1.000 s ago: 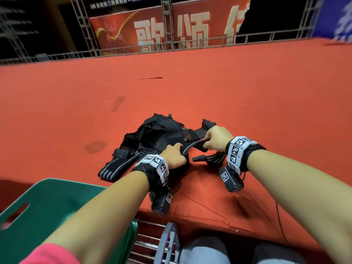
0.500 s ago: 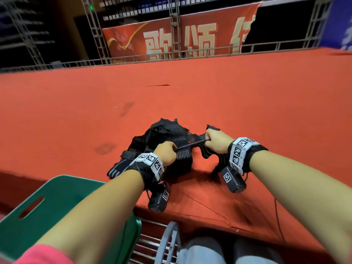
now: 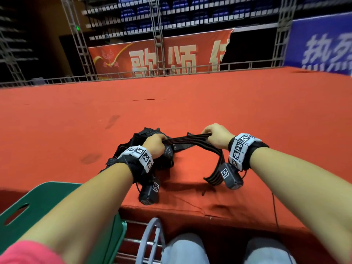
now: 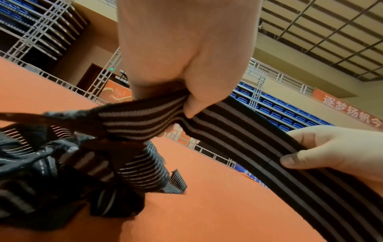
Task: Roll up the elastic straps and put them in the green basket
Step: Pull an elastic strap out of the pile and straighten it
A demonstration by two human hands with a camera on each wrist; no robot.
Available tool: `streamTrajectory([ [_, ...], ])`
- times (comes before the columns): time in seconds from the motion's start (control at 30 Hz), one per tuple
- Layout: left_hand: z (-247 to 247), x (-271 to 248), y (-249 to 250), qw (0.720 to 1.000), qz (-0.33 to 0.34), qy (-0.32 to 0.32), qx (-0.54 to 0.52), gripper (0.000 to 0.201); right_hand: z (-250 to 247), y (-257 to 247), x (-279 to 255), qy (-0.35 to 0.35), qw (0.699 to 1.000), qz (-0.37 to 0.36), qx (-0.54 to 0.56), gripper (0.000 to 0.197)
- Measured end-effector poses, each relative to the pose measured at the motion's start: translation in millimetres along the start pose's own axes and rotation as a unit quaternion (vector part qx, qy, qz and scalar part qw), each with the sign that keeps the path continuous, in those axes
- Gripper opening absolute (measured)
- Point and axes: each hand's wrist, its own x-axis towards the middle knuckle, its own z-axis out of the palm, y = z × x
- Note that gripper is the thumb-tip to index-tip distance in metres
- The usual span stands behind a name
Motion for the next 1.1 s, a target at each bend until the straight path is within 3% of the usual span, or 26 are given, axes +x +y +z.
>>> streamTrajectory([
  [0.3,31,9,33,0.997,0.051,-0.035,0.043,0.038,-7,21,-20,-0.025,0.999,0.025,-0.038,0.022],
  [0.4,42,16,32,0.995,0.053,-0.053,0.062,0.034,9,25,-15,-0.044,0.998,0.025,-0.043,0.032],
  [0.6,55,19,18,0.994,0.06,-0.073,0.062,0.034,58,-5,4,-0.104,0.989,-0.079,-0.075,0.05],
  [0.77,47,16,-6,0.995,0.026,-0.078,0.063,0.025,87,-36,25,-0.116,0.981,-0.1,-0.122,0.027],
  [0.87,40,10,-32,0.992,0.007,-0.099,0.078,0.03,86,-39,31,-0.118,0.979,-0.101,-0.132,0.02],
  [1.0,37,3,-58,0.991,-0.009,-0.113,0.071,0.048,79,-29,39,-0.105,0.988,-0.07,-0.091,0.02],
  [1.1,39,6,-59,0.993,0.011,-0.1,0.059,0.047,72,-25,39,-0.099,0.99,-0.067,-0.068,0.024],
])
